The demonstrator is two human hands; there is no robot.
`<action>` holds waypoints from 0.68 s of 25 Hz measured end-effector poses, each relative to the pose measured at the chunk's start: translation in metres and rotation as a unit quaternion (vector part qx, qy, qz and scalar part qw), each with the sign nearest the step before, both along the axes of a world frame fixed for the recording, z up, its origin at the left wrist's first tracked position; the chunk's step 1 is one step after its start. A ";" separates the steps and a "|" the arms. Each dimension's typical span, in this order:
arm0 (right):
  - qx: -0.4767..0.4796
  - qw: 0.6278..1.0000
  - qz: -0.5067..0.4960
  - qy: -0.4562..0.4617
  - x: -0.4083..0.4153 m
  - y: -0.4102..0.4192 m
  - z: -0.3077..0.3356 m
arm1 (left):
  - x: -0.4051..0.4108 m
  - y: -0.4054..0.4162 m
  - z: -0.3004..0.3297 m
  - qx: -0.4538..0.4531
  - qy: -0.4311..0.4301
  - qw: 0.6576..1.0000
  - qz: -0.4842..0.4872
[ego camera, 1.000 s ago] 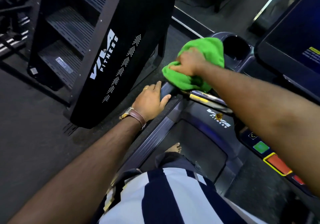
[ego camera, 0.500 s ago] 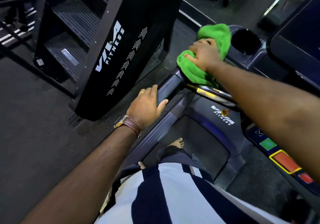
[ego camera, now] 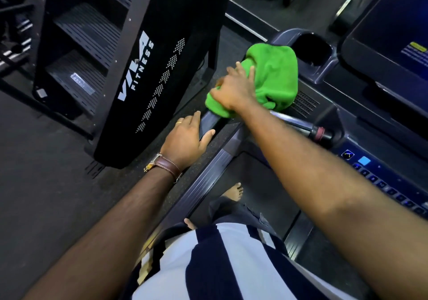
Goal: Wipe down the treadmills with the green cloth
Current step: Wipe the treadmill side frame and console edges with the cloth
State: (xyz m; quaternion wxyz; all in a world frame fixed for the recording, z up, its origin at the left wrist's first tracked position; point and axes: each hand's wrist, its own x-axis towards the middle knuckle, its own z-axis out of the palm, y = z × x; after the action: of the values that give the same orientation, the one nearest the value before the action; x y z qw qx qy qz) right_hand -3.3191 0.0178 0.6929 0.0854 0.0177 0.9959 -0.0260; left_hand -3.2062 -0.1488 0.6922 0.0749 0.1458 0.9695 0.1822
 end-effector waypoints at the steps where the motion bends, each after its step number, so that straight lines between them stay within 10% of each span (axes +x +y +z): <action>1: -0.023 0.999 -0.018 0.018 0.013 -0.003 -0.004 | 0.000 0.000 -0.001 0.002 0.002 1.000 -0.003; 7: -0.284 0.856 -0.430 -0.026 -0.018 -0.005 0.023 | -0.002 -0.001 0.001 -0.003 0.001 1.000 0.000; 13: -0.054 0.979 -0.167 0.100 0.065 -0.016 0.007 | -0.001 0.001 0.001 -0.003 0.009 1.000 -0.009; 17: -0.380 0.901 -0.153 0.141 0.146 -0.059 -0.047 | 0.006 -0.007 0.001 -0.022 0.002 0.999 -0.038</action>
State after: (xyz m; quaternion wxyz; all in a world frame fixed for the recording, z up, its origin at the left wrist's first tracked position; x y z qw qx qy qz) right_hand -3.1730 -0.0412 0.6455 -0.0603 0.1320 0.8970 -0.4176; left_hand -3.2006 -0.1562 0.6936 0.0835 0.1809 0.9672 0.1573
